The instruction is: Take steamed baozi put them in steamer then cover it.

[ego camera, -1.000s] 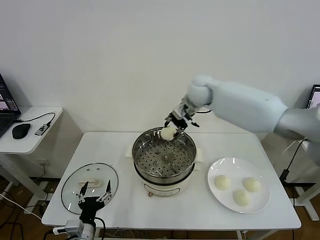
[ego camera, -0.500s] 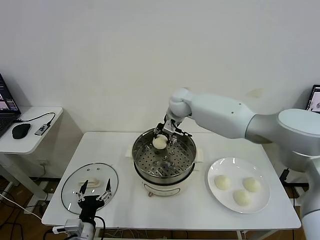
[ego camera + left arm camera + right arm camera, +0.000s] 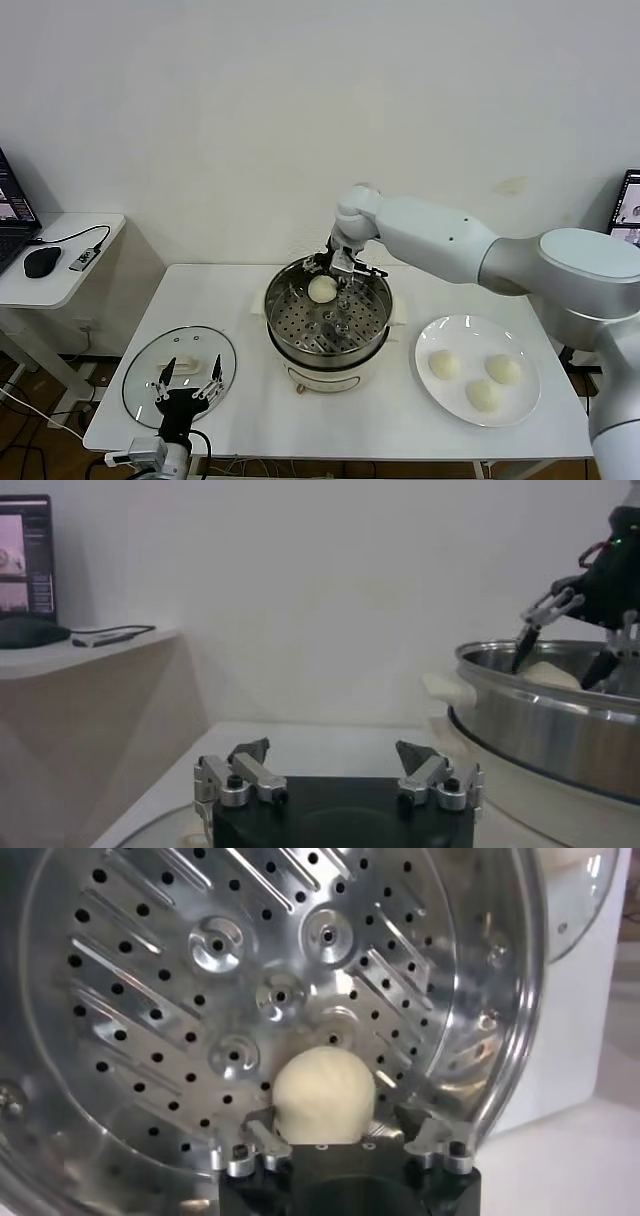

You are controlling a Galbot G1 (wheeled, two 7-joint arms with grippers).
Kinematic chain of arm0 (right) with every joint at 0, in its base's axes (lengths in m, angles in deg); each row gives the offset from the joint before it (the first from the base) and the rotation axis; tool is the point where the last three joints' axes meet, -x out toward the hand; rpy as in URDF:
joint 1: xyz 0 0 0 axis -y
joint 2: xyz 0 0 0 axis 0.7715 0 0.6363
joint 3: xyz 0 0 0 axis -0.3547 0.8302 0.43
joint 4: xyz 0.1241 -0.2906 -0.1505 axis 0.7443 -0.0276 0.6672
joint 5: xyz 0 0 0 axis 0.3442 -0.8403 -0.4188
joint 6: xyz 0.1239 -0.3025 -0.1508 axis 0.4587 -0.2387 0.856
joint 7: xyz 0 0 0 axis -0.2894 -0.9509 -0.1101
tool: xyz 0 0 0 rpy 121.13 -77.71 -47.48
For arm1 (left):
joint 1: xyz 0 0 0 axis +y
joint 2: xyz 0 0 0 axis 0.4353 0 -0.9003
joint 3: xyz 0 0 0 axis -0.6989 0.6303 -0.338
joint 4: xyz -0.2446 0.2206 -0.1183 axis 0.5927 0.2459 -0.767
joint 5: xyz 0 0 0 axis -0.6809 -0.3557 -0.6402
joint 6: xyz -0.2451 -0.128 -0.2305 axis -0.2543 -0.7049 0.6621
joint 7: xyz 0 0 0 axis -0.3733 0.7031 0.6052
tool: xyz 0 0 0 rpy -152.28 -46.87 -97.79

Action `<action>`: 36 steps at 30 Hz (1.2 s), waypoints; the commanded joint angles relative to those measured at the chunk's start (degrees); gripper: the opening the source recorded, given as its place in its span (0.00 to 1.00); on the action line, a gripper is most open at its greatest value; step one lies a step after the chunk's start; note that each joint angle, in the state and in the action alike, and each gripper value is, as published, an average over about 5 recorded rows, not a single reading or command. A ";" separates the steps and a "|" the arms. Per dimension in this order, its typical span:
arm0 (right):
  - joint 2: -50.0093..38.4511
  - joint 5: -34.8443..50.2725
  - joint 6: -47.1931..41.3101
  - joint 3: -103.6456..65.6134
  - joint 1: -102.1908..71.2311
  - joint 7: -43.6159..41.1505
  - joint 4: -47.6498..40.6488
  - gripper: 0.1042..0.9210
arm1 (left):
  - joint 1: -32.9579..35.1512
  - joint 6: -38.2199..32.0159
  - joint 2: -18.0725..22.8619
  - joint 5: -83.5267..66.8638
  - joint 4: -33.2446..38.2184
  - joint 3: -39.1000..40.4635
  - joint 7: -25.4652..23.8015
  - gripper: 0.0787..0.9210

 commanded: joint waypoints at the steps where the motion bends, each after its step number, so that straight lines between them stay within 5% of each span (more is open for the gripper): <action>1: -8.46 19.14 -27.10 4.47 10.73 -7.00 14.61 0.88 | 0.13 0.29 -0.33 0.18 0.89 -0.28 -0.05 0.88; 6: -18.69 28.45 -44.39 6.32 16.75 -8.05 26.50 0.88 | 0.14 0.54 -0.87 0.99 1.51 -0.17 -0.19 0.88; 13: -34.04 31.74 -55.42 9.09 19.50 -7.31 37.93 0.88 | 0.29 0.74 -1.41 1.70 2.36 0.16 -0.28 0.88; 23: -51.97 23.36 -54.08 5.75 7.04 -7.09 43.60 0.88 | 0.42 0.52 -2.23 1.99 2.74 -0.24 -0.29 0.88; 36: -52.93 11.34 -51.21 -20.76 -29.10 -6.29 36.19 0.88 | 0.87 0.39 -1.87 2.92 2.89 -0.96 -0.32 0.88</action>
